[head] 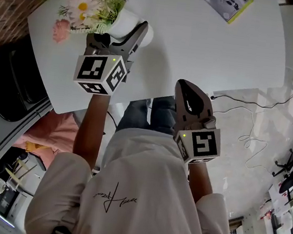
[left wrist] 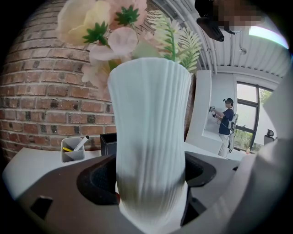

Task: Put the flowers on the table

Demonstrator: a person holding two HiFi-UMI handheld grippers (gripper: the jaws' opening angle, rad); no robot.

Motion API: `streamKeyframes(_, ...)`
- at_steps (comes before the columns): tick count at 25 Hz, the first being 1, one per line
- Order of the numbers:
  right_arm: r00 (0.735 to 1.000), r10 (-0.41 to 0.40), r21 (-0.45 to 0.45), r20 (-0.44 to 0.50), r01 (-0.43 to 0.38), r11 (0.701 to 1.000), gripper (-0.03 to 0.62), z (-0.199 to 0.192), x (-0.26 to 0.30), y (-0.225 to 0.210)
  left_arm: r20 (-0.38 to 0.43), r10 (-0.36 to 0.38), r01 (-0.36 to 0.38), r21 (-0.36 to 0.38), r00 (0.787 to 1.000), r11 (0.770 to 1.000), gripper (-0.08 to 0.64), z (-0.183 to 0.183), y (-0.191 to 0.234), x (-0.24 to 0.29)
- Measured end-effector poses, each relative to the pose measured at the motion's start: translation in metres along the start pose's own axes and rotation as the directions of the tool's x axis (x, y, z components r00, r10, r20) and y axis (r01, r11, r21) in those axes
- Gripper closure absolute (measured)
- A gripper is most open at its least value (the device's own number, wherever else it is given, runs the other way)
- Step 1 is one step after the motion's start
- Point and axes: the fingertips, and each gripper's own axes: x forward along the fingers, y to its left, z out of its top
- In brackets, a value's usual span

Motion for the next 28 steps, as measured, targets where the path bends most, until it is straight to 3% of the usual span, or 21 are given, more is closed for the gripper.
streamKeyframes(12,1.000,0.005,-0.027,-0.014,-0.006,1.000,0.568,0.005,0.007,0.002,0.018,-0.003,0.002,0.024,1.000,1.000,0.141,0.001,-0.002,0.016)
streamKeyframes(28,1.000,-0.013,-0.102,-0.003,0.012,0.995,0.568,0.011,0.025,-0.037,0.024,-0.007,0.006,0.045,1.000,0.999,0.140,0.006,-0.015,0.054)
